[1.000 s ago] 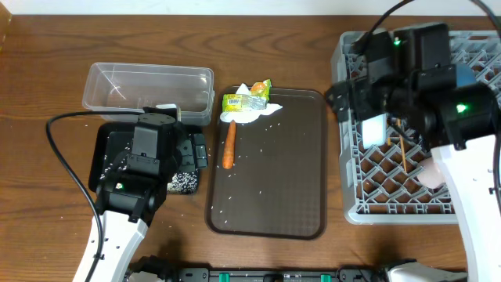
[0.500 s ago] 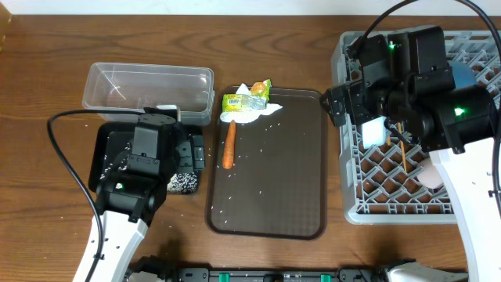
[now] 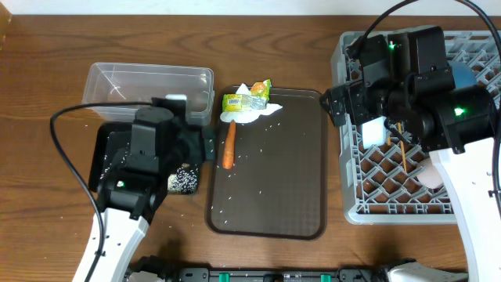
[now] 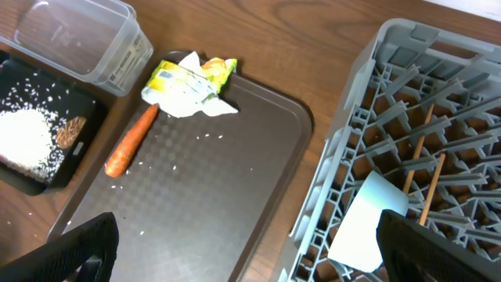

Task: Sort waste into correct bins and load items into the dishwasher rack
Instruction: 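Reach the left gripper to the snack wrapper on the brown tray and grasp it, then carry the wrapper left and drop it into the clear plastic bin, then reach the left gripper to the carrot on the brown tray and grasp it, then carry the carrot left and place it on the black tray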

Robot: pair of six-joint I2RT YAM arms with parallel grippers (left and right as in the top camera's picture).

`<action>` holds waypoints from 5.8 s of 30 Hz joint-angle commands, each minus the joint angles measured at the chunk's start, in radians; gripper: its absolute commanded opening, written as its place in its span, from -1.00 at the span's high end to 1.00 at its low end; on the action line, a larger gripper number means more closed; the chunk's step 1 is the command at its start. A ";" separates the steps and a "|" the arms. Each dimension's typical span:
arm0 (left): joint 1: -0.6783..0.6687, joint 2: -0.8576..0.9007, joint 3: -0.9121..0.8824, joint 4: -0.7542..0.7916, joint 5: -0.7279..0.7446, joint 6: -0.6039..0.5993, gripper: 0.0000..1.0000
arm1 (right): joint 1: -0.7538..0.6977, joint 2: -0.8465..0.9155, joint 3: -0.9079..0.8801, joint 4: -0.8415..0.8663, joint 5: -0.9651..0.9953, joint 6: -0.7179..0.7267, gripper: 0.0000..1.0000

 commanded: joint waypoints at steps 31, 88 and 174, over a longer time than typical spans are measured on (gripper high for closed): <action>-0.225 0.885 0.293 0.402 -0.215 0.256 -0.77 | 0.008 -0.013 0.003 -0.004 -0.008 0.006 -0.99; 0.098 0.670 0.295 0.180 -0.209 0.134 0.33 | 0.008 -0.013 0.003 -0.004 -0.008 0.006 -0.99; -0.203 0.861 0.348 -0.319 -0.069 0.258 0.82 | 0.008 -0.013 0.003 -0.004 -0.008 0.006 -0.98</action>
